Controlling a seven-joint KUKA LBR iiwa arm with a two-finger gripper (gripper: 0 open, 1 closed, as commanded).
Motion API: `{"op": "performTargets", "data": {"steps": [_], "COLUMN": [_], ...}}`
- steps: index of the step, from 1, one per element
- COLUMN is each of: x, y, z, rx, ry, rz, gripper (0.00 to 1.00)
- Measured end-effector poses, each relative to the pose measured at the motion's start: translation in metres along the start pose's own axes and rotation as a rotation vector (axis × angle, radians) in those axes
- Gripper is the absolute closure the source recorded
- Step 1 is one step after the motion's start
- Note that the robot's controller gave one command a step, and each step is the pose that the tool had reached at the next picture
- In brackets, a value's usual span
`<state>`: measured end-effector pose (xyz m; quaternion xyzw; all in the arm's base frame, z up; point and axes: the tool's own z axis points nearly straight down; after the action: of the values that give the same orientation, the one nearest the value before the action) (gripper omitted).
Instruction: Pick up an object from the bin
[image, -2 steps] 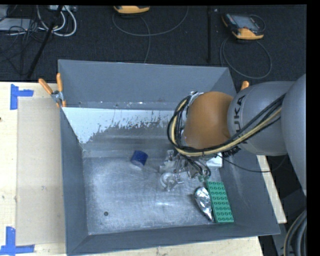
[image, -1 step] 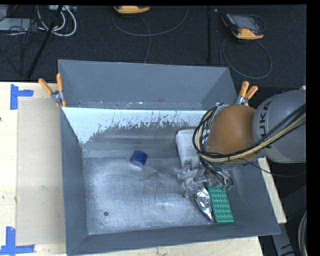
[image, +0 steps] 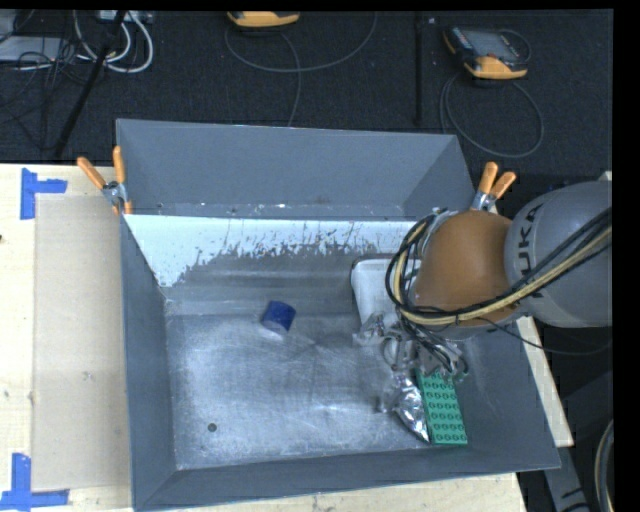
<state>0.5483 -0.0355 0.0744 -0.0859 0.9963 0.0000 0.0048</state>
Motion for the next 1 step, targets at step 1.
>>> {"op": "performTargets", "data": {"steps": [1], "x": [0.0226], "y": [0.0046], "z": [-0.0160], "rx": [-0.007], "ry": [0.008], "rz": [-0.790], "gripper": [0.00]}}
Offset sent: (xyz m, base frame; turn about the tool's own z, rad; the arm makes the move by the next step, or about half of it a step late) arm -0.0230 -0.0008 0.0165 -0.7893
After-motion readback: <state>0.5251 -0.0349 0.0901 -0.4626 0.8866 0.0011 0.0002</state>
